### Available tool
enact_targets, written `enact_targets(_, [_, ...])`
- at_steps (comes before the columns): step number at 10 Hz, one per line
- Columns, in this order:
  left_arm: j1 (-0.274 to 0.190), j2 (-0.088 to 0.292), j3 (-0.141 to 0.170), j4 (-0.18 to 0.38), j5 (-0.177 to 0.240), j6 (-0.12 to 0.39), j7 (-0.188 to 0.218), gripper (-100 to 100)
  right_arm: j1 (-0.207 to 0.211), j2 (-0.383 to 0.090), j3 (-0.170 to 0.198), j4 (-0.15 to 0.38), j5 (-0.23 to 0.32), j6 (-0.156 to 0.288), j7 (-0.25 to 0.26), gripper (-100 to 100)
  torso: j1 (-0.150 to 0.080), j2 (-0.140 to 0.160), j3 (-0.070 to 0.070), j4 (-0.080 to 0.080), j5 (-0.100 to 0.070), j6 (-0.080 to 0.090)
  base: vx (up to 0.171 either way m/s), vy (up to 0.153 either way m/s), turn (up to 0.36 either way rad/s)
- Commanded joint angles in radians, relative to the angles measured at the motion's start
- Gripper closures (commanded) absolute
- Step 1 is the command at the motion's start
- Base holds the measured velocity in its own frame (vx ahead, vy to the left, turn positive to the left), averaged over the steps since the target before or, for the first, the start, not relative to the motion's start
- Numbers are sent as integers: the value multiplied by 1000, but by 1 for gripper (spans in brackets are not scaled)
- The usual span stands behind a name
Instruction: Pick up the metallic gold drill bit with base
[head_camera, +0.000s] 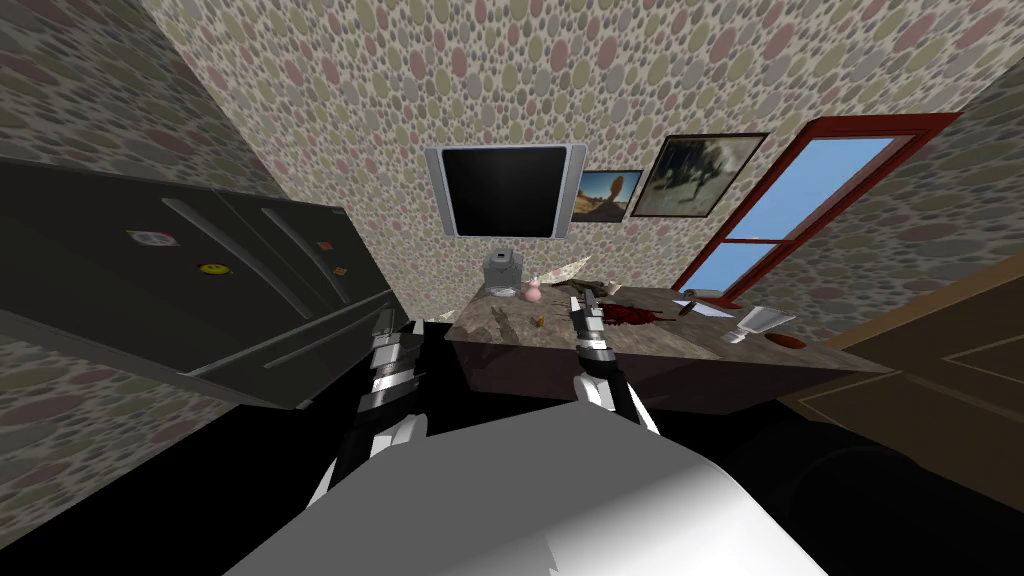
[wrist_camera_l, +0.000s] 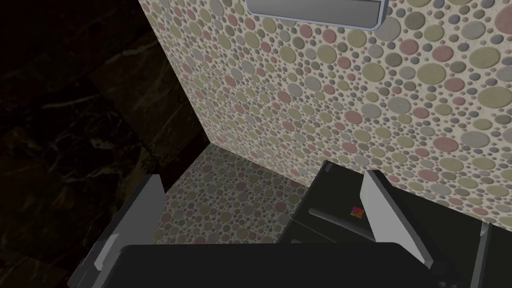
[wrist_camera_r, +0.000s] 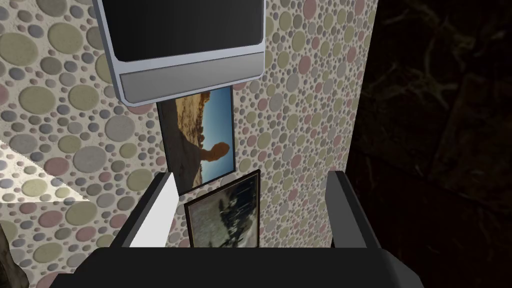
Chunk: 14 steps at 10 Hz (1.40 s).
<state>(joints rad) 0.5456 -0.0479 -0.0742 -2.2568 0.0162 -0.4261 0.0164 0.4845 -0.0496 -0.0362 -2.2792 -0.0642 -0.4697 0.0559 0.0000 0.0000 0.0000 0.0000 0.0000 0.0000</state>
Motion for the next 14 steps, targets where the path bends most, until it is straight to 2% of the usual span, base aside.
enact_targets(1, [0,0,0,0,0,0,0,0,-8,-17,1,-1,-24,22,-35,-100,0,0,0,0,0,0,3,-11,-55])
enact_targets(5, [0,0,0,0,0,0,0,0,-38,-54,6,2,-105,101,-143,-100,-2,-1,0,0,0,0,9,-22,-66])
enact_targets(6, [0,0,0,0,0,0,0,0,-38,-54,6,2,-105,101,-155,-100,-2,-1,-1,0,0,0,10,-17,-18])
enact_targets(8, [0,0,0,0,0,0,0,0,-60,-71,8,8,-162,158,-220,-100,-1,-1,0,0,0,0,9,-21,-74])
enact_targets(9, [0,0,0,0,0,0,0,0,-60,-71,8,8,-162,158,-239,-100,-2,-1,0,0,0,0,10,-17,-25])
enact_targets(10, [0,0,0,0,0,0,0,0,-73,-79,9,12,-193,189,-271,-100,-1,-1,0,0,0,0,12,-17,-59])
enact_targets(11, [0,0,0,0,0,0,0,0,-73,-79,9,12,-193,189,-286,-100,-1,-1,-1,0,0,0,11,-12,-29])
enact_targets(12, [0,0,0,0,0,0,0,0,-87,-87,10,18,-226,223,-323,-100,-1,-1,0,0,0,0,15,-16,-70])
enact_targets(13, [0,0,0,0,0,0,0,0,-87,-87,10,18,-226,223,-335,-100,-1,-1,-1,0,0,0,12,-11,-26])
enact_targets(14, [0,0,0,0,0,0,0,0,-101,-95,12,25,-260,258,-372,-100,-1,-1,-1,0,0,0,14,-17,-58])
